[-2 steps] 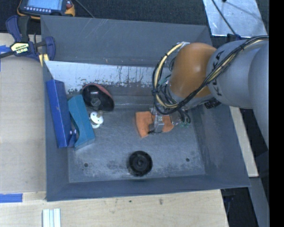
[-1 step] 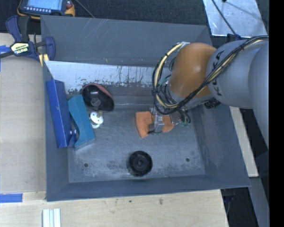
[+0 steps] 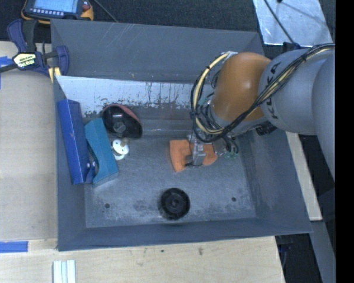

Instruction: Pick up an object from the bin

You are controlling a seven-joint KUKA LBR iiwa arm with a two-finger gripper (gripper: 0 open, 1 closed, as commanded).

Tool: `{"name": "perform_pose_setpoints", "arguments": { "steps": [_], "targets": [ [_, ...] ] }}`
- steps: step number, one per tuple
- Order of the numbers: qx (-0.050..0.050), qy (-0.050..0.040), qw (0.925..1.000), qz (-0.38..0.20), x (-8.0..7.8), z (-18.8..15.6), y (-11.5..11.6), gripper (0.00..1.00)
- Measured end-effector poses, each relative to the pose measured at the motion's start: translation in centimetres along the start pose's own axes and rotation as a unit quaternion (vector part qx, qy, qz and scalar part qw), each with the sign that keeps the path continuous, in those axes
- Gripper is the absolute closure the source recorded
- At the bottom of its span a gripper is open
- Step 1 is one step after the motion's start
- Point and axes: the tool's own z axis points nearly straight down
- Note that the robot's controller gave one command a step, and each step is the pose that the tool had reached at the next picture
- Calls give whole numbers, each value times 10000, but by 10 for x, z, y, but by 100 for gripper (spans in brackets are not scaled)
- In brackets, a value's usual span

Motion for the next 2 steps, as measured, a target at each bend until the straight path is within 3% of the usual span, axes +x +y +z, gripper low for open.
{"name": "perform_pose_setpoints", "arguments": {
  "steps": [1,2],
  "targets": [
    [-1,35,10000,1,2,-21,0,100],
    [0,4,10000,1,0,-42,0,100]
  ]
}}
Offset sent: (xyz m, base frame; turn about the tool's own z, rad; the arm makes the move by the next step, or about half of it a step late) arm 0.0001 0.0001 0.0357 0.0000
